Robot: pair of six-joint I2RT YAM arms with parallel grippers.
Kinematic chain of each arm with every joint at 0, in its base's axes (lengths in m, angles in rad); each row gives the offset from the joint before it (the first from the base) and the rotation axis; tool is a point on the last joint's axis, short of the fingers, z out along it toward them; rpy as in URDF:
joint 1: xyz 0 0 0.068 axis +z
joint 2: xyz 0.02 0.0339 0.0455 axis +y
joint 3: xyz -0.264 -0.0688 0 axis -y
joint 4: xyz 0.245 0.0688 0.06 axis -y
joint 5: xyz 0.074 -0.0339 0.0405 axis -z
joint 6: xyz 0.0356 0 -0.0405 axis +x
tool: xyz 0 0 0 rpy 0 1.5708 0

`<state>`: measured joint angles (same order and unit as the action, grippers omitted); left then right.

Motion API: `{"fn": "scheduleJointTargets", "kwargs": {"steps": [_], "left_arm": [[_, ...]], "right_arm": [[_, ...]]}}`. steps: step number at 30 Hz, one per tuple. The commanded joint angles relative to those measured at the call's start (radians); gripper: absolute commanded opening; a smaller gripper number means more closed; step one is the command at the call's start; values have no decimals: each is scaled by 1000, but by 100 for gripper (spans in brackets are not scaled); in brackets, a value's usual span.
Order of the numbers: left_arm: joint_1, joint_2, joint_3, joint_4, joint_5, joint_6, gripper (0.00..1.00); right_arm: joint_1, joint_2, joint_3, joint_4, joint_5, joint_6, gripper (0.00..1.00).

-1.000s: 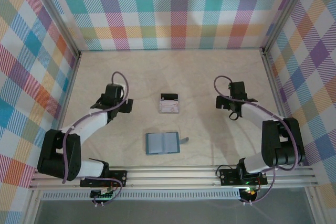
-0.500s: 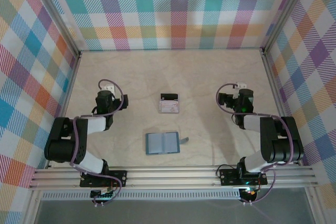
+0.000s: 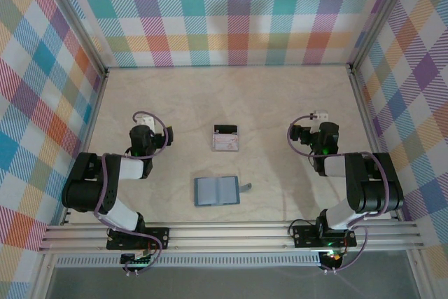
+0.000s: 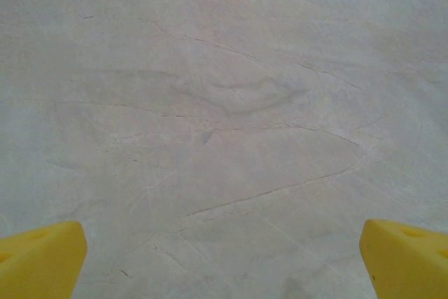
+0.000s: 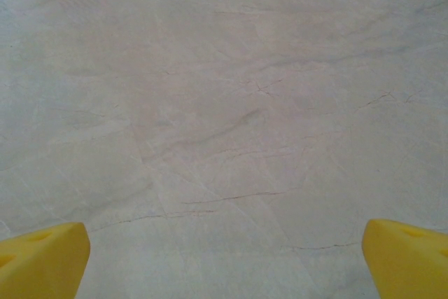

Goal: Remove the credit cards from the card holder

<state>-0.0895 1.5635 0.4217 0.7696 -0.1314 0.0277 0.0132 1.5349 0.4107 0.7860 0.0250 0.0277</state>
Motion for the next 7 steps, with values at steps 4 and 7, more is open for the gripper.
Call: {"fn": "scheduleJointTargets", "kwargs": {"steps": [4, 7], "left_arm": [[13, 0, 1, 32, 26, 5, 100], [12, 0, 0, 31, 26, 5, 100]], "right_arm": [[-3, 2, 4, 39, -20, -14, 100], [-4, -5, -5, 48, -21, -15, 100]]}}
